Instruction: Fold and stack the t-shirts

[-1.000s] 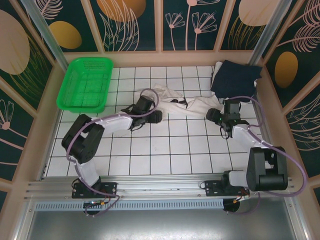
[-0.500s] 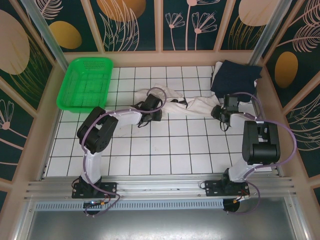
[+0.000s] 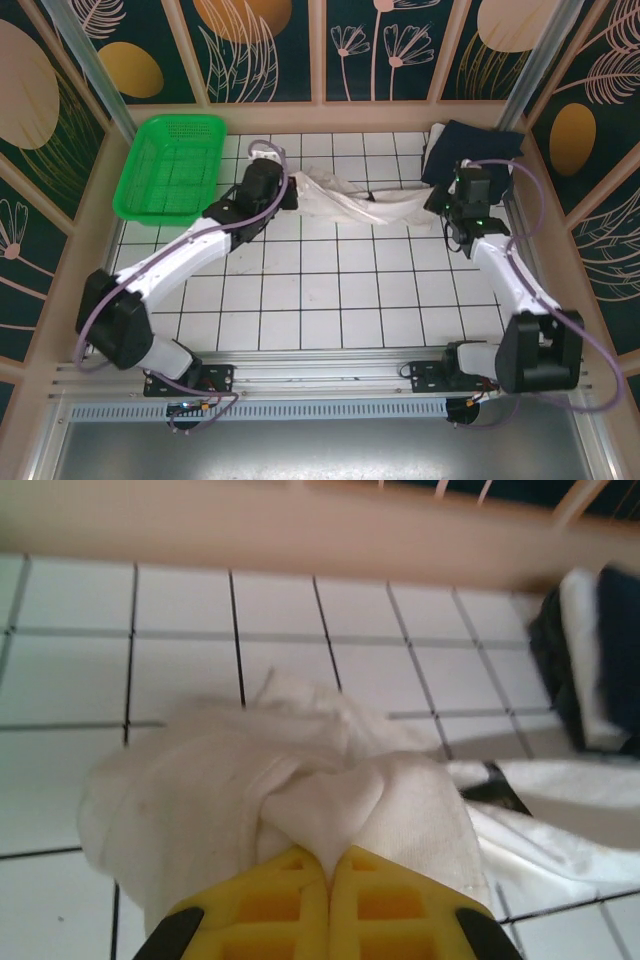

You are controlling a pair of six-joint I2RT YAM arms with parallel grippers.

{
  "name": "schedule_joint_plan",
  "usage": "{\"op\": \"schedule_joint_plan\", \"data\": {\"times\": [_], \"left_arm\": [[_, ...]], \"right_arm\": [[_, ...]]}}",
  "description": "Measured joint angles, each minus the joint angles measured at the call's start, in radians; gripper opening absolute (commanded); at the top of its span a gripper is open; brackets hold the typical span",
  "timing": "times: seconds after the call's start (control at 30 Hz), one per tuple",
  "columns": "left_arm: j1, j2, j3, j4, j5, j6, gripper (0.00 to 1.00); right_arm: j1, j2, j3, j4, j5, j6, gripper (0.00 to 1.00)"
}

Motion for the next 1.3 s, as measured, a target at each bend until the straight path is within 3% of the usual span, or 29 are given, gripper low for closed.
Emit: {"op": "schedule_joint_plan", "data": {"times": [0.17, 0.33, 0.43, 0.57, 0.67, 0.77, 0.87, 0.97, 1.1, 1.23, 1.3], "left_arm": [[-0.001, -0.125, 0.035, -0.069, -0.133, 0.012, 0.00], [0.048, -0.162, 0.118, -0.067, -0.240, 0.059, 0.00], [0.130, -0.064, 0.268, -0.056, -0.252, 0.095, 0.00], [0.211, 0.207, 0.648, -0.064, -0.257, 0.169, 0.00], [0.222, 0.394, 0.931, -0.085, -0.260, 0.223, 0.00], [0.222, 0.526, 1.173, -0.146, -0.248, 0.259, 0.00], [0.221, 0.529, 1.230, -0.180, -0.222, 0.277, 0.00], [0.221, 0.381, 1.019, -0.125, -0.180, 0.280, 0.00], [0.221, -0.011, 0.424, 0.059, -0.092, 0.234, 0.00], [0.211, -0.338, -0.169, 0.294, -0.017, 0.055, 0.00], [0.186, -0.365, -0.344, 0.337, -0.009, -0.031, 0.00]], "right_arm": [[0.063, -0.162, 0.148, -0.083, 0.047, -0.018, 0.00], [0.063, -0.138, 0.275, -0.081, 0.071, -0.029, 0.00], [0.056, 0.002, 0.393, -0.072, 0.059, -0.032, 0.00], [0.029, 0.273, 0.610, -0.092, 0.021, -0.032, 0.00], [0.007, 0.416, 0.753, -0.119, -0.017, -0.031, 0.00], [-0.006, 0.491, 0.881, -0.164, -0.055, -0.026, 0.00], [-0.011, 0.477, 0.910, -0.168, -0.074, -0.024, 0.00], [-0.010, 0.389, 0.804, -0.124, -0.090, -0.022, 0.00], [-0.009, 0.185, 0.472, -0.032, -0.116, 0.002, 0.00], [0.019, 0.037, 0.121, 0.058, -0.123, 0.045, 0.00], [0.033, 0.024, -0.006, 0.076, -0.127, 0.061, 0.00]]}}
